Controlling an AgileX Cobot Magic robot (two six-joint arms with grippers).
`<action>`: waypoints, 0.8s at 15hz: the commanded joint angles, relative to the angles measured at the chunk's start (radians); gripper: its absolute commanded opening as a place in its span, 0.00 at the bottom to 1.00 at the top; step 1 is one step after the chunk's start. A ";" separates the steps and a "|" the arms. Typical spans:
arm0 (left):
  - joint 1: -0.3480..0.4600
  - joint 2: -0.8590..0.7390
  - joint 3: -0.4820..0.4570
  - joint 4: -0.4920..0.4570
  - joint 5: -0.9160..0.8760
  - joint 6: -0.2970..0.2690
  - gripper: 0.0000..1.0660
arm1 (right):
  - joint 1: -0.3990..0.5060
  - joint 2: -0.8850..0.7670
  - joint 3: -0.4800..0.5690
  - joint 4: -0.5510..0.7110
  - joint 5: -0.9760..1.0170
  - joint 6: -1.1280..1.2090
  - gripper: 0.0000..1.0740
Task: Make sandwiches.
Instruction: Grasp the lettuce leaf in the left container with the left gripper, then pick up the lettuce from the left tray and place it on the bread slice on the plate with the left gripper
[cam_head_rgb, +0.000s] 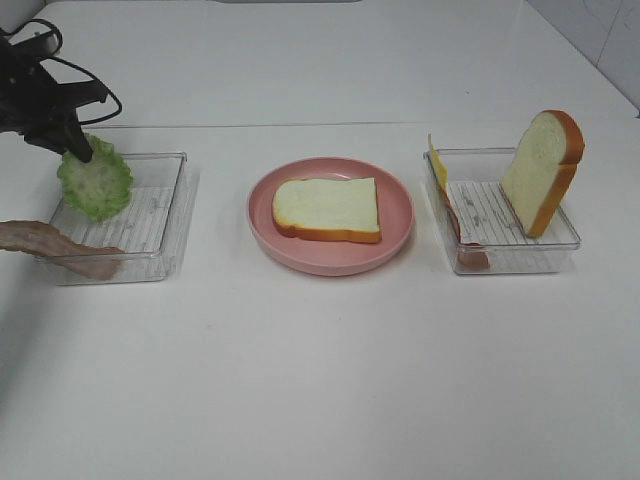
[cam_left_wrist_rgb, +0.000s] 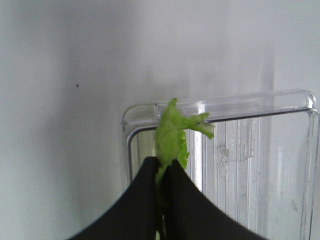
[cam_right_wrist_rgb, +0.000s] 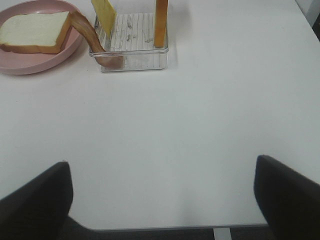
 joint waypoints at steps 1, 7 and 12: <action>-0.021 0.004 0.000 -0.015 -0.010 -0.006 0.00 | -0.004 -0.021 0.003 0.006 -0.008 -0.002 0.90; -0.069 -0.017 -0.125 -0.016 0.126 -0.132 0.00 | -0.004 -0.021 0.003 0.006 -0.008 -0.002 0.90; -0.187 -0.123 -0.168 -0.017 0.101 -0.162 0.00 | -0.004 -0.021 0.003 0.006 -0.008 -0.002 0.90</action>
